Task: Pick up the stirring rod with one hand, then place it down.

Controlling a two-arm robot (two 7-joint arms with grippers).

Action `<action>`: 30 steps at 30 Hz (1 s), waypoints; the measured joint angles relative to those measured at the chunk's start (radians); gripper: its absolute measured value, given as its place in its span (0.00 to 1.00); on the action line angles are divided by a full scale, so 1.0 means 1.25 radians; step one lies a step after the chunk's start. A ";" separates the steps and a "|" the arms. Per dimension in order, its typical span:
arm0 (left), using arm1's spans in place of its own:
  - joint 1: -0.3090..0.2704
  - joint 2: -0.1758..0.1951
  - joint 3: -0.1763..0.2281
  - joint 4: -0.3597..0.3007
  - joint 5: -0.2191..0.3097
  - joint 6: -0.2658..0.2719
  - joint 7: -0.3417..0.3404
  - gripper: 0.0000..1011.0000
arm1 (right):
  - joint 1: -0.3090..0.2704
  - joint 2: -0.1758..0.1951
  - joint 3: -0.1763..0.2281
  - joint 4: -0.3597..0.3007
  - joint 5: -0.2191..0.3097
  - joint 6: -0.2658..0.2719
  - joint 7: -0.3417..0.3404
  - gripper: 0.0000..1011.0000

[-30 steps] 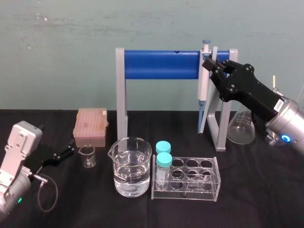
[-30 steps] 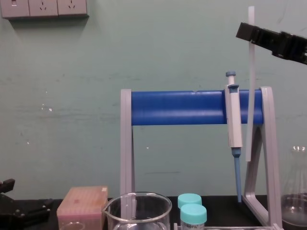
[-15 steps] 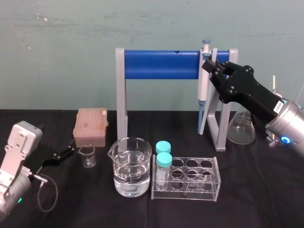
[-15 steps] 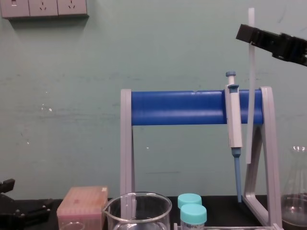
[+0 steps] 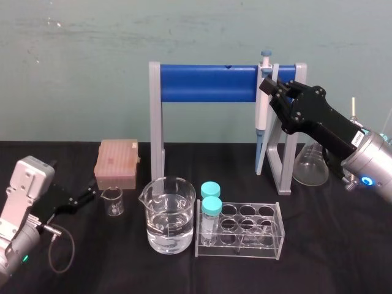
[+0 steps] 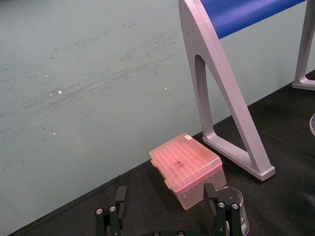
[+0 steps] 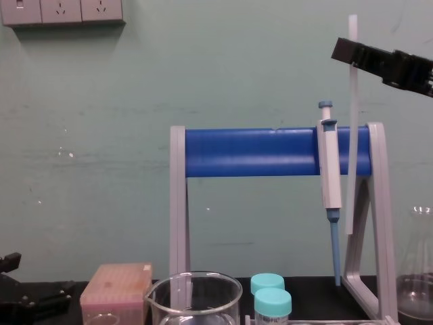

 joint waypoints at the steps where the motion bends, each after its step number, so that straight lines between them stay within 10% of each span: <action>1: 0.000 0.000 0.000 0.000 0.000 0.000 0.000 0.99 | 0.000 0.000 0.000 0.000 0.000 0.000 0.000 0.07; 30: 0.000 0.000 0.000 0.000 0.000 0.000 0.000 0.99 | -0.004 0.003 -0.009 0.009 0.008 0.006 0.011 0.07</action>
